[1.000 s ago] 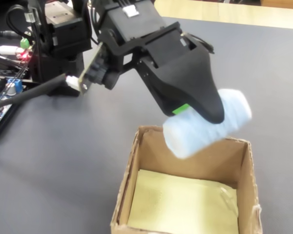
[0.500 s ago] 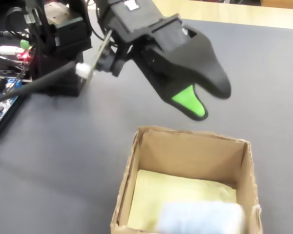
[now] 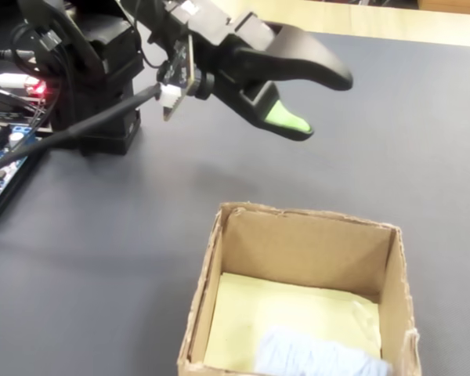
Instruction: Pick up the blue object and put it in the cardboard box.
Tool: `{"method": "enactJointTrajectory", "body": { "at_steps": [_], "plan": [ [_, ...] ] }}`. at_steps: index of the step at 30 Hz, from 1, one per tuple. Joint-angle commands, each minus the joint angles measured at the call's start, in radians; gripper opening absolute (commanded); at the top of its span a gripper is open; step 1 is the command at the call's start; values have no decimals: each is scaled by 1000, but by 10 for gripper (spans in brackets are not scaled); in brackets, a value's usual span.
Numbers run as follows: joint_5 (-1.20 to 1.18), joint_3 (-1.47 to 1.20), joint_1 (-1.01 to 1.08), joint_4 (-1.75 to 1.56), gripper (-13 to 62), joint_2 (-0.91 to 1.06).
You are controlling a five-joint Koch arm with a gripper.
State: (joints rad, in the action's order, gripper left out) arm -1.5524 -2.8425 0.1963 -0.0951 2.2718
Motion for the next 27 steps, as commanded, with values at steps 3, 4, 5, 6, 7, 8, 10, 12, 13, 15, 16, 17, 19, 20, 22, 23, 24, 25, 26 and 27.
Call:
{"method": "enactJointTrajectory", "body": {
  "at_steps": [3,4,5,6,7,8,10,12,13,15,16,17,19,20,22,23,24,25,26,27],
  "plan": [
    [-31,-40,-57,-83,339,71],
    [-31,-63,-69,-81,338,84],
    [-32,-86,-86,-81,338,91],
    [-32,-114,-100,-84,338,95],
    [-31,-143,-109,-92,338,97],
    [-32,-173,-110,-98,338,97],
    [-31,-230,-110,-104,339,98],
    [-31,-278,-110,-92,340,98],
    [-26,-278,-110,-60,342,98],
    [-25,-278,-110,-18,343,98],
    [-23,-278,-110,-2,342,98],
    [-21,-278,-110,18,342,98],
    [-21,-278,-110,55,342,98],
    [-23,-278,-109,81,342,97],
    [-21,-276,-104,144,341,97],
    [-21,-276,-103,146,340,97],
    [-18,-276,-100,143,340,97],
    [-18,-276,-100,143,340,97],
    [-17,-276,-100,143,340,97],
    [-15,-276,-97,143,340,97]
  ]
}}
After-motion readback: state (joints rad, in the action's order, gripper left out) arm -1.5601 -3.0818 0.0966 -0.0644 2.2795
